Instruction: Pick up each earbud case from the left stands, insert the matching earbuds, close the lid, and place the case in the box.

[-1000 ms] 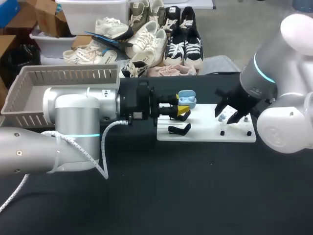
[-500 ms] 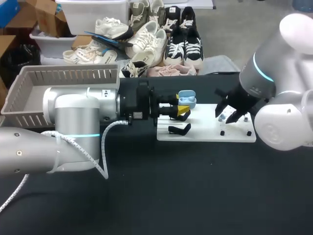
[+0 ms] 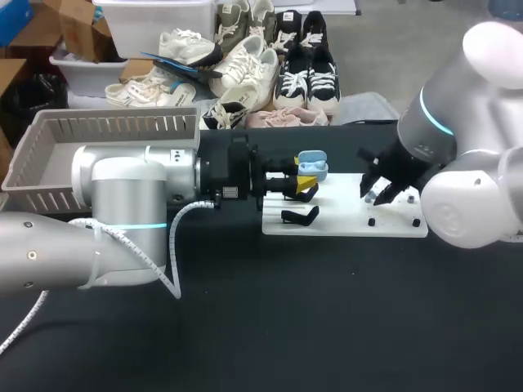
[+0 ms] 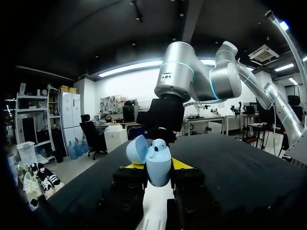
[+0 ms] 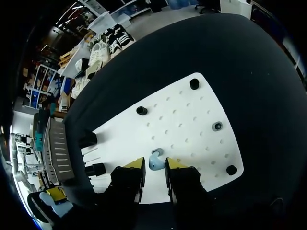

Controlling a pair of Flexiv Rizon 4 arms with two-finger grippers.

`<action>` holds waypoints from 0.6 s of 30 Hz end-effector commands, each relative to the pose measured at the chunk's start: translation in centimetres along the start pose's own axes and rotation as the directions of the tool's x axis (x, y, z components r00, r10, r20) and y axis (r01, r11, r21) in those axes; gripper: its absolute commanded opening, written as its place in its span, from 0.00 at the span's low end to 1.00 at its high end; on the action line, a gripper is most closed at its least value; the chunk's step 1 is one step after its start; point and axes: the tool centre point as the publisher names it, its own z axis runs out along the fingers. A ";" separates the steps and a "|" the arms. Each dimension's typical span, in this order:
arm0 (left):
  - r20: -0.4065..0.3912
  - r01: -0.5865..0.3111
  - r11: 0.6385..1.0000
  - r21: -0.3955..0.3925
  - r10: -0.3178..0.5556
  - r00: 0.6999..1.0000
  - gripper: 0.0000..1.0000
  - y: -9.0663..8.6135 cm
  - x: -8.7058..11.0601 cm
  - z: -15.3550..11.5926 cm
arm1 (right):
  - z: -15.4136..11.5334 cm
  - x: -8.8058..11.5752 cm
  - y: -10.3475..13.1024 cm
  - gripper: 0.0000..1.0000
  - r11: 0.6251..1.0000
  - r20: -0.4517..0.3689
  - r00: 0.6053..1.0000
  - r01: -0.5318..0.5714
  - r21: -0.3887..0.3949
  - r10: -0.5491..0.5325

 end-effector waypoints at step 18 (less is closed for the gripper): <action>0.001 -0.001 1.000 -0.004 0.001 1.000 0.00 -0.1 0.0 0.0 | -1.3 0.5 0.1 0.00 1.000 0.001 1.000 -0.018 0.017 0.018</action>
